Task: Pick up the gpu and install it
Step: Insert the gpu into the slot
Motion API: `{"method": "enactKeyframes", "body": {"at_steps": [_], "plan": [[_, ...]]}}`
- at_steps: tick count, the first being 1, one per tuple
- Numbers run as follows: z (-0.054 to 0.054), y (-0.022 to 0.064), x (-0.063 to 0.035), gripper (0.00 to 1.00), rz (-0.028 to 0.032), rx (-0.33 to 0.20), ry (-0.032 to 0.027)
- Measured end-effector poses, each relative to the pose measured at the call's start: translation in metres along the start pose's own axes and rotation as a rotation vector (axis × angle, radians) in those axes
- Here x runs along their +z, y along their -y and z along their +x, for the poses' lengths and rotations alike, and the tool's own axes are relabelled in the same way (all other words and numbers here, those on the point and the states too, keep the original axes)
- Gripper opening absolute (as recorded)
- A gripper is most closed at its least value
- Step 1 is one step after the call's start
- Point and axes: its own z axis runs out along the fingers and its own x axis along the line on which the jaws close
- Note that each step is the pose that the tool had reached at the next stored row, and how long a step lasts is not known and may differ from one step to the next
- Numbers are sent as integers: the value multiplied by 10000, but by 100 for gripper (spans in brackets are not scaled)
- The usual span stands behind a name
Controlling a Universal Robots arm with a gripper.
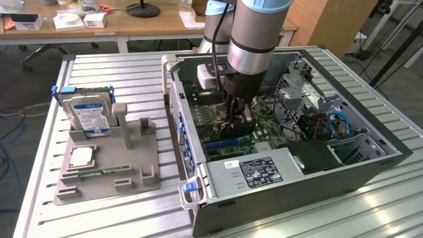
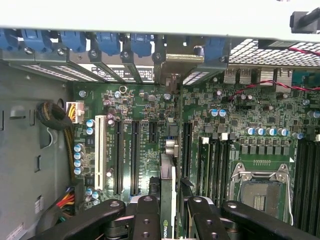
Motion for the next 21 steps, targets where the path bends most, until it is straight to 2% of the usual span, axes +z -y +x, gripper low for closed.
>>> {"method": "enactKeyframes", "body": {"at_steps": [12,21], "plan": [[0,-12,10,26,-1,-8,0],[0,-18,10,26,35,-13,-1]]}}
